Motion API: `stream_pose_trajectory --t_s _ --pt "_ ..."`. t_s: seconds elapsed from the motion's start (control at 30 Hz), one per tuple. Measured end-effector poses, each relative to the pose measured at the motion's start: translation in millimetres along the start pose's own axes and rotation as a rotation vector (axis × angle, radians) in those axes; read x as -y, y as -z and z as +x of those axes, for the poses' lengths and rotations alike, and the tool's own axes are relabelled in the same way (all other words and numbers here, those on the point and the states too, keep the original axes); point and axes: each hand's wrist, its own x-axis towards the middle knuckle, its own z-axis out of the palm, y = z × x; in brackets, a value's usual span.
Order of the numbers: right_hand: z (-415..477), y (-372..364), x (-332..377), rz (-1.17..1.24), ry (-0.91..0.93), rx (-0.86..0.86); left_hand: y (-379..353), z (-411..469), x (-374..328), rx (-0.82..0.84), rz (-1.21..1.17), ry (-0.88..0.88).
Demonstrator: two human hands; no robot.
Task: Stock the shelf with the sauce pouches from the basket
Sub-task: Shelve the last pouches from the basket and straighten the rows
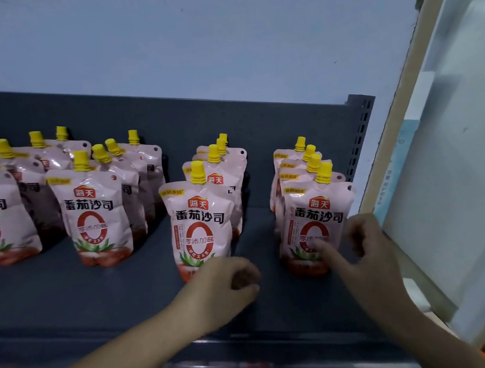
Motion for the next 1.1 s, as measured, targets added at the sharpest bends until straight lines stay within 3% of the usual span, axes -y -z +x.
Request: stream_pose_trajectory --t_s 0.13,0.2,0.27,0.4,0.5,0.63,0.73,0.83,1.0,1.1 --pt "-2.5 -42.4 24.7 -0.07 0.132 0.389 33.6 -22.8 38.4 -0.301 0.098 0.189" --pt "-0.1 -71.5 31.2 -0.007 0.016 0.529 44.1 -23.4 54.3 -0.44 0.095 0.241" --pt "3.0 -96.2 35.7 0.108 -0.158 0.599 50.4 -16.5 65.3 -0.394 0.009 0.257" --pt "5.6 -122.8 42.9 0.291 -0.312 0.601 51.9 0.1 74.8 -0.108 -0.301 0.186" --pt "4.7 -125.4 44.6 0.366 -0.332 0.546 48.2 1.9 78.9 -0.142 -0.323 0.094" --pt "10.9 -112.3 61.7 0.617 -0.334 0.446 54.2 -9.8 51.9 -0.222 -0.632 -0.024" --pt "20.8 -98.2 87.7 0.764 -0.226 0.339 67.0 -17.1 22.9 -0.162 -0.822 -0.156" --pt "29.5 -85.9 104.0 0.829 -0.134 0.313 82.2 -17.8 3.9 -0.13 -0.827 -0.253" --pt "37.7 -73.8 106.5 0.754 -0.008 0.521 98.7 -13.1 -8.1 -0.234 -0.783 -0.305" --pt "44.0 -68.4 102.9 0.696 0.026 0.506 106.1 -11.9 -4.9 -0.218 -0.699 -0.32"
